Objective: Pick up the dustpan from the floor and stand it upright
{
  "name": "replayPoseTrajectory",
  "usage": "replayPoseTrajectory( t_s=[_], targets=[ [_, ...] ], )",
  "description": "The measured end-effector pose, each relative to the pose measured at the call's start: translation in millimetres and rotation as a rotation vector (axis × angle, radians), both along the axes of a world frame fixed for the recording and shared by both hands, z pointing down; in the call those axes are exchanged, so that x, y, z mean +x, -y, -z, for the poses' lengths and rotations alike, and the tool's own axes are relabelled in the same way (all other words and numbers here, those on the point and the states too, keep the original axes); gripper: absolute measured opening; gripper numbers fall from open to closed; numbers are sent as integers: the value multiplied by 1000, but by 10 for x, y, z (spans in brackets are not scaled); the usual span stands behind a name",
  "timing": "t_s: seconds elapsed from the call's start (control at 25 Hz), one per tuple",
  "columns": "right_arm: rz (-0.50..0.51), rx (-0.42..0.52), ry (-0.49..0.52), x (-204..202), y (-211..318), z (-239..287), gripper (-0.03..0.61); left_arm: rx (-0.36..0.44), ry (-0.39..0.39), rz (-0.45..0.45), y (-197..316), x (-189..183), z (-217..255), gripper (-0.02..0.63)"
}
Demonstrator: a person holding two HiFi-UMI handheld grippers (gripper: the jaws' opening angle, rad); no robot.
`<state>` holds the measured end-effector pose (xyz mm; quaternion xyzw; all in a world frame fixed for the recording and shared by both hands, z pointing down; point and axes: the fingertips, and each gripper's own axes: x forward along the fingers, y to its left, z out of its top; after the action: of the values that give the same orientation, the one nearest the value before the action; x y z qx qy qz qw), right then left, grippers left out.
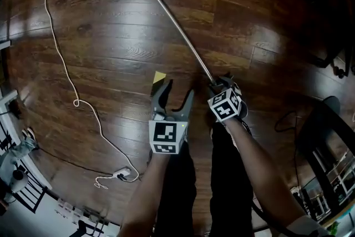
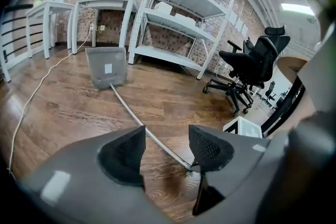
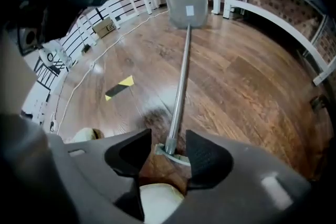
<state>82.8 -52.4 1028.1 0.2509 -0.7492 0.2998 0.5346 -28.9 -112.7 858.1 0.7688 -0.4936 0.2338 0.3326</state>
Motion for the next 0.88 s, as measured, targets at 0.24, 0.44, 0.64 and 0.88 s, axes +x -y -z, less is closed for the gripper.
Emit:
replayPoseTrajectory(
  t_s=[0.24, 0.44, 0.64, 0.88],
  targets=[
    [88, 9, -51, -105, 22, -526, 163, 20, 11, 9, 113, -92, -295, 275],
    [32, -13, -71, -69, 2, -651, 97, 9, 12, 6, 118, -156, -259, 273],
    [-121, -66, -71, 76, 13, -247, 70, 42, 20, 10, 236, -259, 174, 261],
    [-99, -79, -85, 206, 85, 736, 67, 51, -9, 65, 332, -357, 952, 253]
  ],
)
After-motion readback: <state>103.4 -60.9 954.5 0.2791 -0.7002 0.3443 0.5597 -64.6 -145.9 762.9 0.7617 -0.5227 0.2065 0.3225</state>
